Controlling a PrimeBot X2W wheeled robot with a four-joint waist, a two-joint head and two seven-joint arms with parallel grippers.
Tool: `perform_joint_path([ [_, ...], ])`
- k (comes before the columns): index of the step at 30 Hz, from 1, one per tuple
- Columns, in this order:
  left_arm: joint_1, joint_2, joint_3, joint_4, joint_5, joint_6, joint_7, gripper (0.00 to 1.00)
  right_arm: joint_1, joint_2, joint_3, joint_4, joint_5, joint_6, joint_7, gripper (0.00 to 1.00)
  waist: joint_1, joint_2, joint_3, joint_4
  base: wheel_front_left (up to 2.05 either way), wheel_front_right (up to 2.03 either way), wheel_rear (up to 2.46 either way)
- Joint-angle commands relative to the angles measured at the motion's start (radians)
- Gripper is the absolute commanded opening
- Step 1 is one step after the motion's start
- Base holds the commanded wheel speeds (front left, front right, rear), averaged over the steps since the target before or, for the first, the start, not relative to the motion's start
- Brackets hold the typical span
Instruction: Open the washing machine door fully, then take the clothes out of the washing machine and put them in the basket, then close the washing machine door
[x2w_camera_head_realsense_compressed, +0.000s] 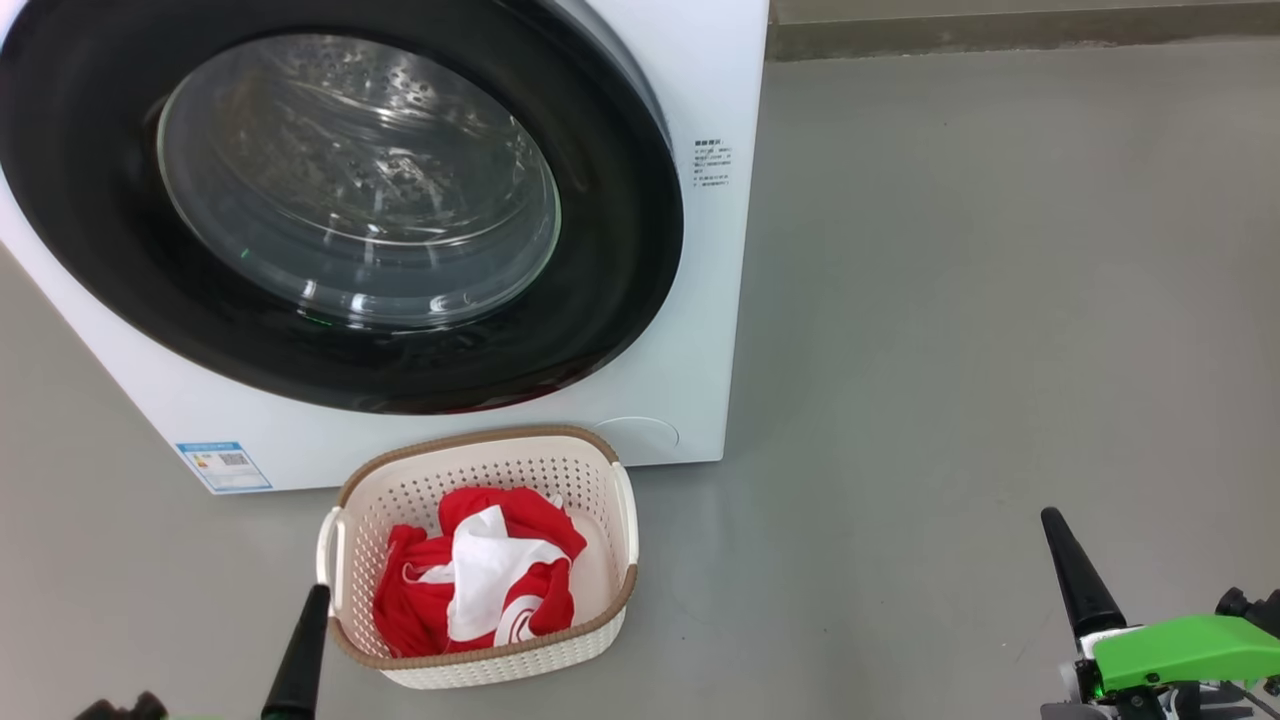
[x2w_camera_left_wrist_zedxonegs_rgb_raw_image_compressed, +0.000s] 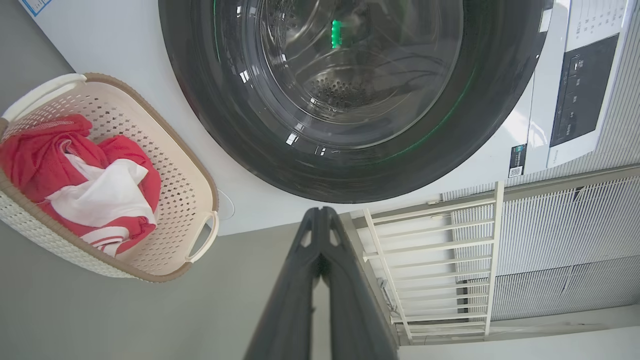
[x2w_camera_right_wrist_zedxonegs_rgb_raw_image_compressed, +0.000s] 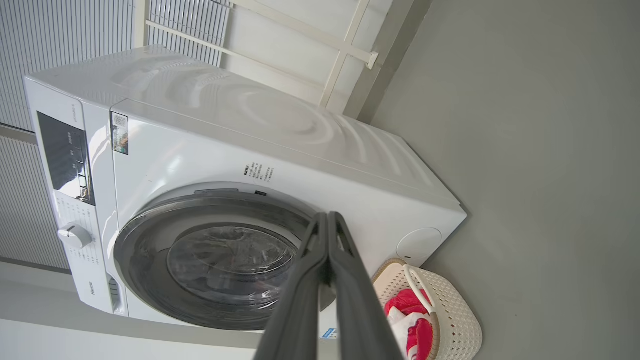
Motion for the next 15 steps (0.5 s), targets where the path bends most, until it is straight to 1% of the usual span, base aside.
perform_joint_path([
  [1, -0.052, 0.011, 0.032, -0.021, -0.027, -0.006, 0.010, 0.00, -0.048, -0.020, 0.007, -0.031, 0.027, -0.001, 0.010, 0.00, -0.0001, 0.0000, -0.001, 0.000, 0.00, 0.00, 0.00],
  [15, -0.076, 0.007, 0.044, -0.018, -0.170, -0.007, 0.051, 0.00, -0.076, -0.022, -0.001, -0.036, 0.167, -0.001, 0.052, 0.00, -0.0001, 0.0000, -0.006, -0.005, 0.00, 0.00, 0.00],
])
